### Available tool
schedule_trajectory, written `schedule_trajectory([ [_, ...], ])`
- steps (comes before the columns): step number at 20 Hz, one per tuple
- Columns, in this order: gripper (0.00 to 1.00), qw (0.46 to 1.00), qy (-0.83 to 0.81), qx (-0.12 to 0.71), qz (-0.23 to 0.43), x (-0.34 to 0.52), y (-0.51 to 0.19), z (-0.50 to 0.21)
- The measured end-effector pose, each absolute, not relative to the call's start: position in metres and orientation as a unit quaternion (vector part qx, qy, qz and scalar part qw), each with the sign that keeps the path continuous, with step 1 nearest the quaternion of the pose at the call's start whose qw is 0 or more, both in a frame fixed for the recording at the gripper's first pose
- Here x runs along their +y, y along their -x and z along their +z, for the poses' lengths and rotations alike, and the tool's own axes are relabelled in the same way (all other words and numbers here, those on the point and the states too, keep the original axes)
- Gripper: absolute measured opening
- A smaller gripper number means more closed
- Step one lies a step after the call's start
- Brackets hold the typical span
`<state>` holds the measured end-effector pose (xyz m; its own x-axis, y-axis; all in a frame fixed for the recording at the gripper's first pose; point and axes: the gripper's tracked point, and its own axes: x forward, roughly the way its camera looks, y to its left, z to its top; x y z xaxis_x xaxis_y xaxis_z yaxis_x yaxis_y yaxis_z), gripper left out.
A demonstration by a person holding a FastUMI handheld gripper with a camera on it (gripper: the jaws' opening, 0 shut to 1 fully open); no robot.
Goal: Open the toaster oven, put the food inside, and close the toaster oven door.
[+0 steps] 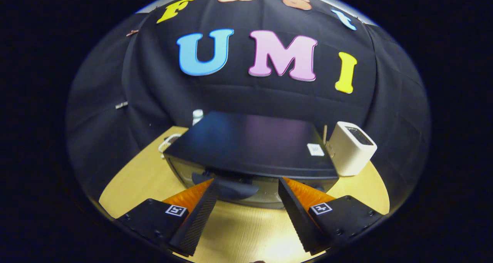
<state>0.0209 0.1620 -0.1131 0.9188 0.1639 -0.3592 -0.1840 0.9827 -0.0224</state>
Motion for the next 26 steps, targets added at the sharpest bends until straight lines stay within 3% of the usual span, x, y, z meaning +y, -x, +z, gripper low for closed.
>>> schedule_trajectory([
  [5,0.99,0.994,-0.004,0.087,0.066,0.112,-0.014,-0.039],
  [13,0.99,0.999,-0.020,0.025,-0.017,-0.016,0.027,0.023],
  [20,0.98,0.995,-0.007,-0.011,-0.101,-0.125,0.080,0.049],
  [26,0.98,0.989,-0.020,-0.004,-0.143,-0.170,0.115,0.044],
])
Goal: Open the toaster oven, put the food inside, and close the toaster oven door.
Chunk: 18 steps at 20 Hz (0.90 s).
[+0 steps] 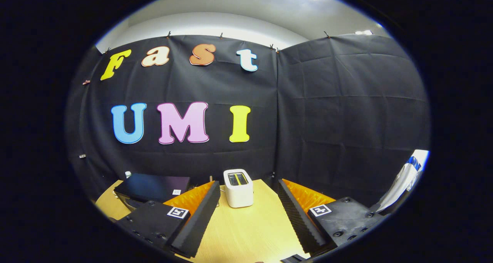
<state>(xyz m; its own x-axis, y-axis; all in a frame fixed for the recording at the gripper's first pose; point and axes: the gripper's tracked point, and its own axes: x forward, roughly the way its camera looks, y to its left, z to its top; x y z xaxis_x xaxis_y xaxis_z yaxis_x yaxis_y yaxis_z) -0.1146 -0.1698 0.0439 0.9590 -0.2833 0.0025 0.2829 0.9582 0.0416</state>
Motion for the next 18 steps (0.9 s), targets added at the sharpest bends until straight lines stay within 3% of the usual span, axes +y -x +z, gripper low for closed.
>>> schedule_trajectory([
  [18,0.98,0.997,-0.026,-0.008,-0.066,-0.095,0.090,0.061],
])
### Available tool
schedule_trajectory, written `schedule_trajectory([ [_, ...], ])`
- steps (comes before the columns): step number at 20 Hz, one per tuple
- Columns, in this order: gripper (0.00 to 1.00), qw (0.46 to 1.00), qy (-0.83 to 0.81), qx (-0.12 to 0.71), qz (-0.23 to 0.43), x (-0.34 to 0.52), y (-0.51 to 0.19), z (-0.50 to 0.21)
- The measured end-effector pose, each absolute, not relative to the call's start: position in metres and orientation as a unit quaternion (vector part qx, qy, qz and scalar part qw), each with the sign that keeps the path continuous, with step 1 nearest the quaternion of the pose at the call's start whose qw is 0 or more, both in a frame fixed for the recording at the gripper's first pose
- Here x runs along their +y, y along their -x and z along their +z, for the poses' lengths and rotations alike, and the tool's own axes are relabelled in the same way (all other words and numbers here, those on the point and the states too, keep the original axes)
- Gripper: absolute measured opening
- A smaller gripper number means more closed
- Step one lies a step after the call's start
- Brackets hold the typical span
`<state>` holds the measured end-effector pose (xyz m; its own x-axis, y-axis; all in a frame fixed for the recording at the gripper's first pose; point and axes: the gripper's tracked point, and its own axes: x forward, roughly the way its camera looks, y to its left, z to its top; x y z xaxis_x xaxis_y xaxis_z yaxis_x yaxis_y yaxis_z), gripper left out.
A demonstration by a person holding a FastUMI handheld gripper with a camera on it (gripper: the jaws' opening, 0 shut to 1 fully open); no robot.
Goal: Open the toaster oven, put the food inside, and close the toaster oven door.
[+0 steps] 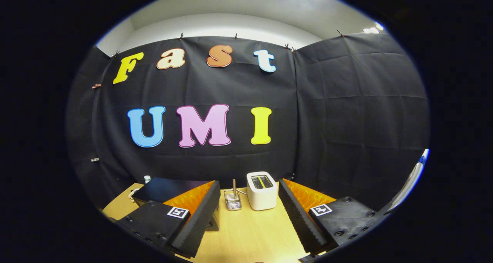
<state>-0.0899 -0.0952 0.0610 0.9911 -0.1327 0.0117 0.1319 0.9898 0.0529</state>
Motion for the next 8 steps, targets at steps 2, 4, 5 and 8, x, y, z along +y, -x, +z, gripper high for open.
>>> schedule_trajectory([
  [2,0.98,0.998,-0.029,-0.007,-0.061,-0.087,0.087,0.062],
  [4,0.98,0.998,-0.029,0.000,-0.057,-0.078,0.083,0.062],
  [5,0.98,0.998,-0.029,0.003,-0.053,-0.073,0.081,0.062],
  [8,0.98,0.999,-0.023,0.001,-0.047,-0.063,0.077,0.066],
])
